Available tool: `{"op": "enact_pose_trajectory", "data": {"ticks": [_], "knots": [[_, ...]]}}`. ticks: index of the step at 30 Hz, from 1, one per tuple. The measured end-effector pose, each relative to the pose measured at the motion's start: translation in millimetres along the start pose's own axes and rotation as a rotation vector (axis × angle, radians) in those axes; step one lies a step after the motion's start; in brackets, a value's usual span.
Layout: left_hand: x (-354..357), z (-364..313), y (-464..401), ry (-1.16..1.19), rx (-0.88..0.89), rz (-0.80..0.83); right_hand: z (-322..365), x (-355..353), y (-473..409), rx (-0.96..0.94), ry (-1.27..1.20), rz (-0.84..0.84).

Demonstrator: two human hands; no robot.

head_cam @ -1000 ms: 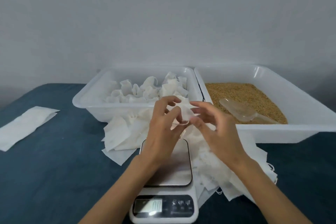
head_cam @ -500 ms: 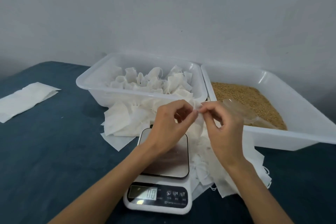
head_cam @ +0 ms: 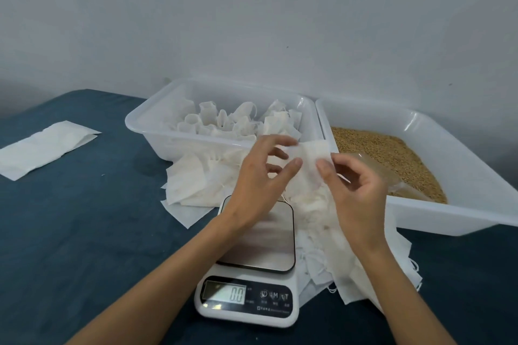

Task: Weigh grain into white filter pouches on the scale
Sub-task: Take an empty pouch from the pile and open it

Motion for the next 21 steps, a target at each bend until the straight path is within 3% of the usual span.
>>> {"op": "enact_pose_trajectory", "data": {"ticks": [5,11,16,21], "knots": [[-2.1,16.1,-5.7,0.196,-0.28,0.061,-3.3,-8.4,-5.1,0.038,-0.066,-0.068],[-10.4,9.7,-7.7,0.32,-0.199,-0.04,7.9,-8.2,4.0,-0.222,0.317,-0.159],[-12.9,9.8,-8.9,0.297,-0.176,-0.101,2.8,-13.6,-1.3,-0.064,0.094,-0.148],[-12.9,10.9,-8.0,0.297,-0.165,-0.134,-0.8,-1.5,1.3,-0.044,0.146,0.042]]}}
Point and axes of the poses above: each hand's wrist, its own y-axis away from the middle knuckle, its own x-axis out of the palm, z = x × y, the point moved 5 cm from there along -y, towards the middle knuckle, and after that the axes turned 2 degrees about y, right-handed, at the moved point
